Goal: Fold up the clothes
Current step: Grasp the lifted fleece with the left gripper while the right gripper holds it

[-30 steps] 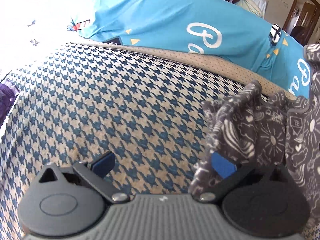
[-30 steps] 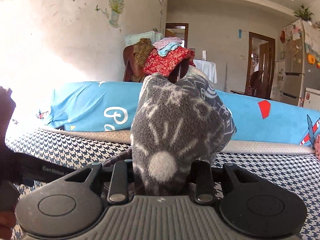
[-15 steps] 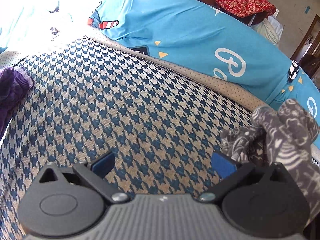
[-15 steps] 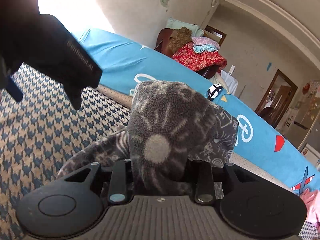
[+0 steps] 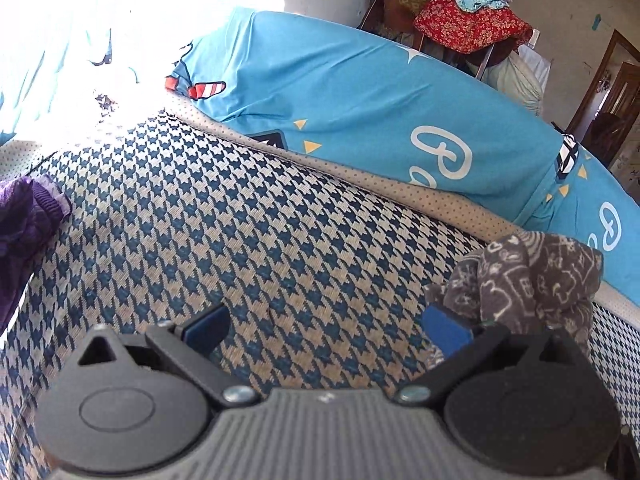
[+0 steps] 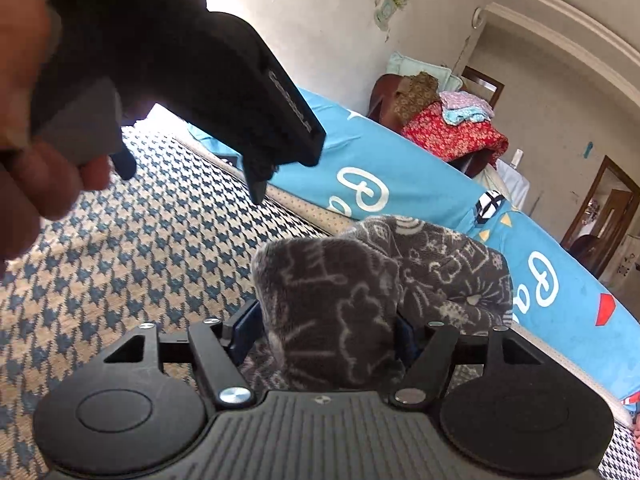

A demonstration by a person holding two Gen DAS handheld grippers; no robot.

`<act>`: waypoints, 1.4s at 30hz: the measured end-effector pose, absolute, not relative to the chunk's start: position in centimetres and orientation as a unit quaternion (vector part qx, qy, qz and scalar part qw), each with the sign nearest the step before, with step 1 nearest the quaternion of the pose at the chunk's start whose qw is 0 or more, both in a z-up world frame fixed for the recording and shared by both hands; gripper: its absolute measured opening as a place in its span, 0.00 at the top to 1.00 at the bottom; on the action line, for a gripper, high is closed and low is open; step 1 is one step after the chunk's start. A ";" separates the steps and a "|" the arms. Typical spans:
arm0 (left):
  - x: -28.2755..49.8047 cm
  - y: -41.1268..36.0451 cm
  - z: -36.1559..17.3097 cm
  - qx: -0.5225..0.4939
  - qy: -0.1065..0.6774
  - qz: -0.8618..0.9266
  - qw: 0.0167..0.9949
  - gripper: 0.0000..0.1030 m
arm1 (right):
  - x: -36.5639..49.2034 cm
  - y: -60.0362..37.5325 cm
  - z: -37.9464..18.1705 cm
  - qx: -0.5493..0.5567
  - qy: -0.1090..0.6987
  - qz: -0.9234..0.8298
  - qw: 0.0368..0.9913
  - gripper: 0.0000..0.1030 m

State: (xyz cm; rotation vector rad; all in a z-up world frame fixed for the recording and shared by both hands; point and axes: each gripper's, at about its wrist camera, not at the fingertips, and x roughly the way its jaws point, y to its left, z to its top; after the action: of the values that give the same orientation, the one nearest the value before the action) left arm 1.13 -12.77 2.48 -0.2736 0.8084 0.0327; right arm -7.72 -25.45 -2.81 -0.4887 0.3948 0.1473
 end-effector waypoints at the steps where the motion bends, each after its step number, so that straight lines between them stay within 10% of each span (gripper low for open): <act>1: 1.1 -12.8 2.5 -0.132 0.391 0.017 0.911 0.00 | -8.0 -25.4 -2.5 -0.239 0.192 0.087 0.948 0.32; 42: -0.9 -23.1 3.5 -0.066 0.357 -0.210 0.908 0.00 | -10.7 -35.2 -0.2 -0.147 0.298 0.010 0.943 0.30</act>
State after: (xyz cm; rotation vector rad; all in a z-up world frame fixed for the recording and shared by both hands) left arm -0.95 -23.12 3.53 -0.1358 0.7363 -0.4326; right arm -10.72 -35.21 -0.17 -0.2991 0.6078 0.0198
